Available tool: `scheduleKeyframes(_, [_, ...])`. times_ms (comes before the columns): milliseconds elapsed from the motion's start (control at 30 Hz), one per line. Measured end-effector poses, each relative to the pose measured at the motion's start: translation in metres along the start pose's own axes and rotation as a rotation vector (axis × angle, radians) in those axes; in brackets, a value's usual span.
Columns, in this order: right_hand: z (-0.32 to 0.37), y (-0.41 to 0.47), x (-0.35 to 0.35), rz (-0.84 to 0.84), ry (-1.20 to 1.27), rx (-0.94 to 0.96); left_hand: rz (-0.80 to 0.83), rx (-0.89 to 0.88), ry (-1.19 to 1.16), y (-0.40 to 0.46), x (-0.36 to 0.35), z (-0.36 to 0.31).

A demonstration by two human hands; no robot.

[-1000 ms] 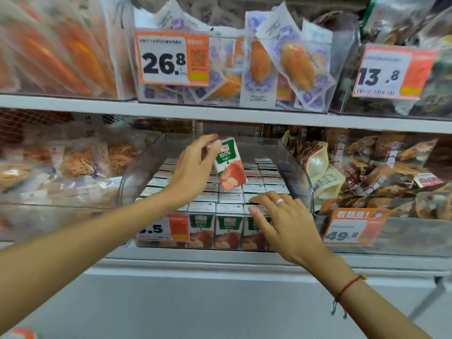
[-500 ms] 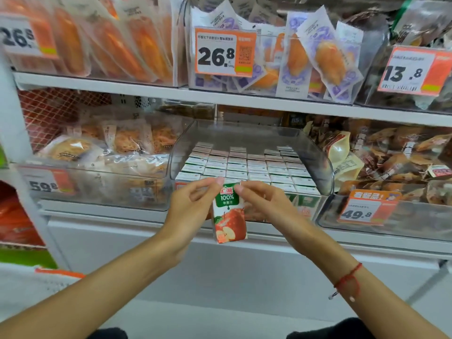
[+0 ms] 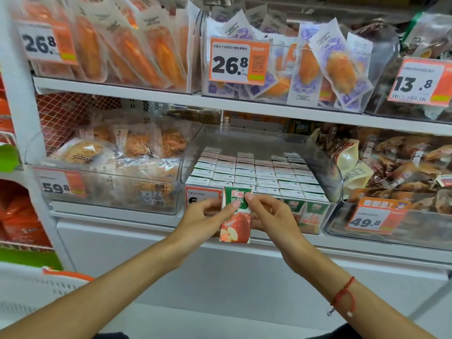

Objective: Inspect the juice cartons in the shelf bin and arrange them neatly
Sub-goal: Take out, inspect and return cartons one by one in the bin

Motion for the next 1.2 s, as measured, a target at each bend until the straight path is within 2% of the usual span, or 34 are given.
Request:
scheduleKeyframes(133, [-0.003,0.001,-0.002,0.021,0.032,-0.031,-0.033,0.017,-0.058,0.004,0.004,0.004])
scheduleKeyframes(300, [-0.005,-0.001,-0.002,0.248,0.072,-0.109,-0.083,0.075,-0.168,0.005,0.001,0.009])
scheduleKeyframes(367, [-0.004,-0.003,-0.003,0.270,0.073,-0.095,-0.083,0.094,-0.180,0.006,0.002,0.009])
scheduleKeyframes(500, [0.000,-0.005,0.002,0.168,-0.030,-0.030,-0.007,0.112,-0.158,0.006,0.005,0.006])
scheduleKeyframes(700, [0.004,-0.011,0.008,-0.089,-0.346,0.207,-0.179,0.038,-0.043,0.007,0.010,0.011])
scheduleKeyframes(867, [0.007,-0.015,0.007,-0.117,-0.479,0.305,-0.143,0.052,-0.067,0.007,-0.003,0.010])
scheduleKeyframes(933, [0.007,-0.014,0.007,-0.075,-0.412,0.293,-0.143,0.046,-0.054,0.008,-0.001,0.009])
scheduleKeyframes(1067, [0.007,-0.008,0.015,-0.008,-0.074,0.125,-0.059,0.024,-0.043,0.008,0.000,0.005])
scheduleKeyframes(1200, [0.007,-0.006,0.018,0.016,-0.039,0.043,0.000,0.007,-0.088,0.007,-0.004,-0.002])
Point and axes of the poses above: each hand's wrist, its own y-axis towards the middle knuckle, its own x-axis out of the back of the hand, z = x × y, the point moved 4 cm from there along y, towards the middle knuckle, and after that the axes turned 6 degrees about -x, right-handed, at the moved point
